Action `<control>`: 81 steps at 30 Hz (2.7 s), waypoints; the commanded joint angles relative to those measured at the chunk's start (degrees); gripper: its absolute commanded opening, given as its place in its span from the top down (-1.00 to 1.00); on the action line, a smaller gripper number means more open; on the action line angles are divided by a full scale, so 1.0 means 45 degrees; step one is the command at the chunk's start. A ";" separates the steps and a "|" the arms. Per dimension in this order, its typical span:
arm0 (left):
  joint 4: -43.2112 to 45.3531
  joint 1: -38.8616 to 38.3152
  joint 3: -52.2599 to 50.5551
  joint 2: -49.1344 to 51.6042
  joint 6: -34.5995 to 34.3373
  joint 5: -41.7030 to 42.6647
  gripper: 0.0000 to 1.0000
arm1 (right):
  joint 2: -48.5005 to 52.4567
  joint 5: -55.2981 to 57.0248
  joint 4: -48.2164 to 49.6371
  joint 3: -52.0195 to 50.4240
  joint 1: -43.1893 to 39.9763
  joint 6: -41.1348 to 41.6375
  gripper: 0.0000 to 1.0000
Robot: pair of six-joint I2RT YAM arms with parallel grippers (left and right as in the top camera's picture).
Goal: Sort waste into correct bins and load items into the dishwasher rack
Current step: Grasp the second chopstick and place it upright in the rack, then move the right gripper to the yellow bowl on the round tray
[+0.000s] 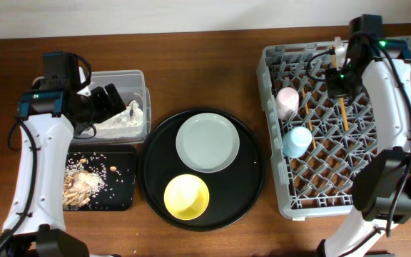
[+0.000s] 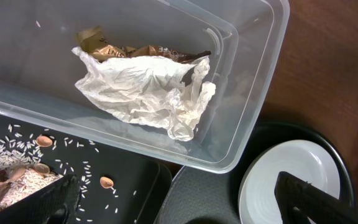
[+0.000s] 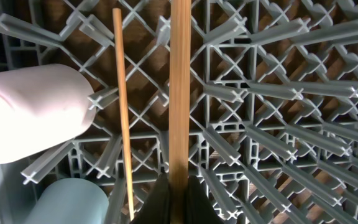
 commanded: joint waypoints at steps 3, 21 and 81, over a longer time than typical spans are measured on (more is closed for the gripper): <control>-0.0019 0.0029 0.0209 -0.0146 0.0107 -0.0092 -0.98 | -0.0087 -0.0695 0.0243 -0.0680 -0.0083 -0.0267 0.92; -0.0015 0.0029 0.0209 -0.0146 0.0107 -0.0092 -0.98 | -0.0039 -0.1409 0.0670 -0.1656 -0.0083 -0.0170 0.31; -0.0019 0.0029 0.0209 -0.0146 0.0107 -0.0092 -0.98 | 0.0563 -0.1015 -0.0758 -0.1851 1.6587 0.7529 0.30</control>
